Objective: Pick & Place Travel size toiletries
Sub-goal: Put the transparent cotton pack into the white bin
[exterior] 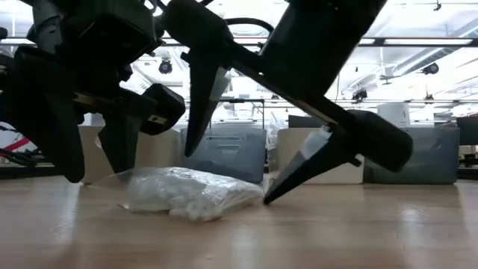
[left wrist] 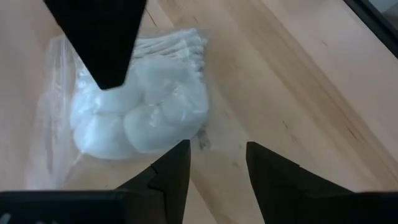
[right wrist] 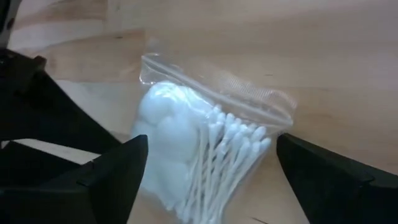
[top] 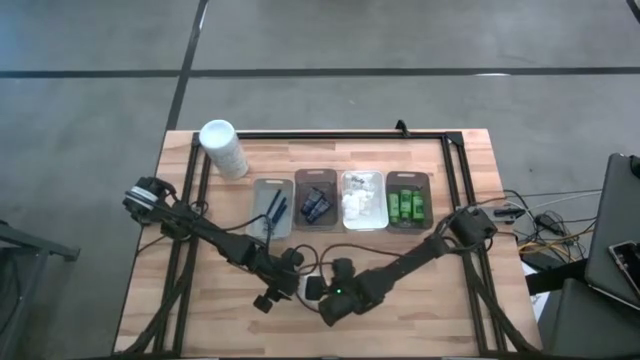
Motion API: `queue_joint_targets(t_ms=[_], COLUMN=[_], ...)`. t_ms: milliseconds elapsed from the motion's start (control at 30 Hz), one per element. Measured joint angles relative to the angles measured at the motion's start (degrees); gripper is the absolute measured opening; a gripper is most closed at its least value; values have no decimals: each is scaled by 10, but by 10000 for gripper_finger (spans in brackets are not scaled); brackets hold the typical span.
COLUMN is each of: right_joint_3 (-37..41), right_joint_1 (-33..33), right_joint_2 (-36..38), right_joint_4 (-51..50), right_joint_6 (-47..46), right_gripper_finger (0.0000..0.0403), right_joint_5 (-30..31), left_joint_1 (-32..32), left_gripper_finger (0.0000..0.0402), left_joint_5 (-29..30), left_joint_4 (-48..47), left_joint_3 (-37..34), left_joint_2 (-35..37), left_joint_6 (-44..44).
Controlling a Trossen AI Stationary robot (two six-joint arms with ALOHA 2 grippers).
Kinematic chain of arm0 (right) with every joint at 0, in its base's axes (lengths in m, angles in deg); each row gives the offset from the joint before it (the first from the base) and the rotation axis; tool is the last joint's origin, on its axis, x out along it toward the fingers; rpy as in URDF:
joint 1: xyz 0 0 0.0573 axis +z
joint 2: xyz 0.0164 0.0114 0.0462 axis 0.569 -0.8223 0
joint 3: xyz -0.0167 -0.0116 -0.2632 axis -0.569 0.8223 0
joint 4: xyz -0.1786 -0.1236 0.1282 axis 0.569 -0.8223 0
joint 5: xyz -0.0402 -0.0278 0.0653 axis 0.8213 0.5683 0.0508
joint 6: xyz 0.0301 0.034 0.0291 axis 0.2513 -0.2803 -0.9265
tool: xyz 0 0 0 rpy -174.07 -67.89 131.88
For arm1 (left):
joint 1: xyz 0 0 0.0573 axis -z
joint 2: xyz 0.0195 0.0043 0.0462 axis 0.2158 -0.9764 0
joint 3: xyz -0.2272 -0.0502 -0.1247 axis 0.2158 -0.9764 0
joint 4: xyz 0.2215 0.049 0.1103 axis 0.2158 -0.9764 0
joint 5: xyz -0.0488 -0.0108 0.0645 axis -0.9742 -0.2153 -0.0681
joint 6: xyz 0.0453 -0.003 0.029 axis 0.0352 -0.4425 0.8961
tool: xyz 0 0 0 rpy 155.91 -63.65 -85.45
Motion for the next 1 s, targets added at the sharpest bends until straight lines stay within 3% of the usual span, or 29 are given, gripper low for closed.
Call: queue_joint_targets(t_ms=[200, 600, 867, 1000], right_joint_3=[1, 2, 1, 1], right_joint_1=[-5, -7, -6, -4], right_joint_2=[-3, -6, -2, 12], right_joint_4=[43, 58, 57, 44], right_joint_6=[39, 94, 138, 166], right_gripper_finger=[299, 154, 36, 21], right_joint_5=[-8, -20, -22, -24], left_joint_1=[0, 0, 0, 0], left_gripper_finger=[161, 161, 161, 161], left_joint_5=[8, 11, 33, 65], left_joint_4=[0, 4, -14, -50], left_joint_3=[0, 0, 1, 1], left_joint_2=[-7, -26, 15, 60], left_joint_6=[4, 4, -27, -47])
